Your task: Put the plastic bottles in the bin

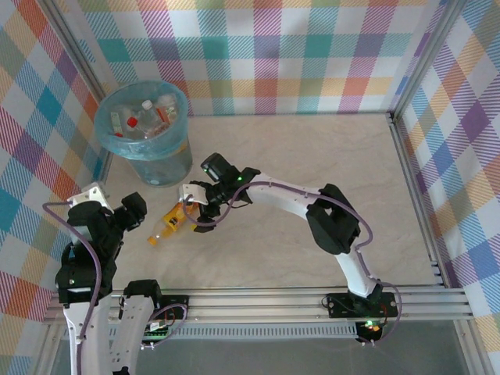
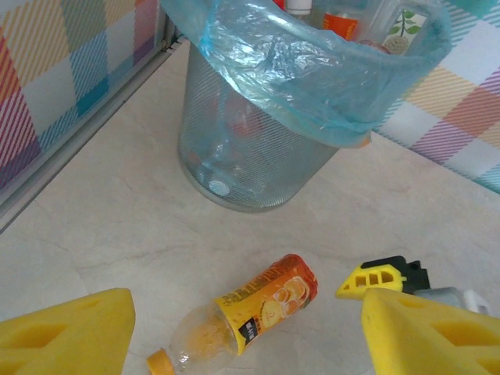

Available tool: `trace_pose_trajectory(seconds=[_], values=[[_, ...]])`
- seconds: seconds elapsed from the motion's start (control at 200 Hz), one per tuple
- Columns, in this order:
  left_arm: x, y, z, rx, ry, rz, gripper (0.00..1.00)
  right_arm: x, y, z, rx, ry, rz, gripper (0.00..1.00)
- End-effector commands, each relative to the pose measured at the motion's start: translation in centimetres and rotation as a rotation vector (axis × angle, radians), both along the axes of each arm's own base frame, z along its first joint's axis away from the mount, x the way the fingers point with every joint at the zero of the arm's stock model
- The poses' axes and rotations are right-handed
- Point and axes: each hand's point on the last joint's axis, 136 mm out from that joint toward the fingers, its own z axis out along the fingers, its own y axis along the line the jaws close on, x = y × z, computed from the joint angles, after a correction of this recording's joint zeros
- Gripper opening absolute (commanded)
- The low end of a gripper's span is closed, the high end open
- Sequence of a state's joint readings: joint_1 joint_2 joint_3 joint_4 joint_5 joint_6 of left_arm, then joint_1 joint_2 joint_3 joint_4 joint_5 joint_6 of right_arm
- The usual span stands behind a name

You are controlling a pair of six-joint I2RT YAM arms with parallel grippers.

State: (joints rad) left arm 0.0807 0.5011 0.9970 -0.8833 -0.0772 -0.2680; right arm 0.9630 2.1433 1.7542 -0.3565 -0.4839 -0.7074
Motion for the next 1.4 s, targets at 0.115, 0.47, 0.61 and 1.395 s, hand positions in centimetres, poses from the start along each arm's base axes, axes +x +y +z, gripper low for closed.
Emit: trace_pose_trajectory(seconds=[0.115, 0.47, 0.61, 1.395], values=[[-0.5, 0.7, 0.9, 0.017, -0.040, 0.045, 0.77, 1.3, 3.1, -1.9, -0.027, -0.071, 0.000, 1.00], [-1.0, 0.8, 1.0, 0.032, -0.036, 0.046, 0.80, 2.2, 5.8, -8.3, -0.141, -0.129, 0.045, 1.00], [-1.0, 0.9, 1.3, 0.038, -0.040, 0.044, 0.80, 1.2, 4.6, -10.7, -0.234, -0.143, 0.104, 1.00], [2.5, -2.1, 4.1, -0.020, -0.085, -0.135, 0.83, 1.6, -3.1, -0.2, -0.091, -0.118, -0.170, 0.56]])
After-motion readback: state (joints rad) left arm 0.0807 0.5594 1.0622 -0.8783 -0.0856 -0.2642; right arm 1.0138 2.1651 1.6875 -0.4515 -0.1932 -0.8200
